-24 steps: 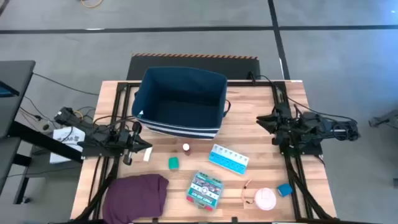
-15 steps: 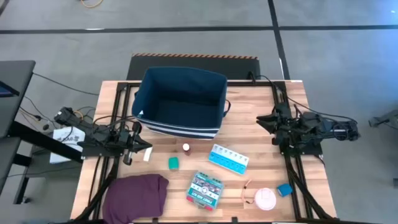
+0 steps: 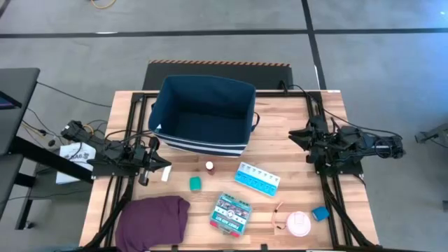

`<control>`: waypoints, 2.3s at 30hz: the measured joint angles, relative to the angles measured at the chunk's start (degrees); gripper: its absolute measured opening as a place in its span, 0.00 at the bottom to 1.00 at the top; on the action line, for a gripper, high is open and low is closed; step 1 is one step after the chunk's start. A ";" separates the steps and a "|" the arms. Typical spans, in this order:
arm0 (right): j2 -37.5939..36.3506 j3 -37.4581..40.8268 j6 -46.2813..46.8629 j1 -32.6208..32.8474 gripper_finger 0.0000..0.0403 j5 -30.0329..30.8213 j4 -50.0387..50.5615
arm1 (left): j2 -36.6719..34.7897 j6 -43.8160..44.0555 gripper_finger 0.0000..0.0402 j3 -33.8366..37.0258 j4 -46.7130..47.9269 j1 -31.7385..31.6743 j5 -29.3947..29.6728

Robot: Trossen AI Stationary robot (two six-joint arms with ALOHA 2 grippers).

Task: Pick & place medical supplies in basket/bin

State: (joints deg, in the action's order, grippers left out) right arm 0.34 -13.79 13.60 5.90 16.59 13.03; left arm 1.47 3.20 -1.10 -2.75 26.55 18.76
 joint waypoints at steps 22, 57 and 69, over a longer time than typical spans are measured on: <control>0.00 0.00 0.00 0.00 0.20 0.00 0.00 | 0.01 0.00 0.00 0.00 0.01 -0.02 -0.01; 0.00 -0.01 0.01 0.01 0.20 0.01 -0.01 | -0.01 6.86 0.00 0.04 -0.42 0.00 -0.09; 0.01 -0.01 -0.01 0.00 0.20 -0.01 0.01 | -0.01 14.63 0.00 0.04 -0.52 0.02 -0.54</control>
State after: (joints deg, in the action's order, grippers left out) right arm 0.34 -13.80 13.59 5.90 16.58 13.04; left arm 1.45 17.83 -1.06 -3.27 26.57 18.22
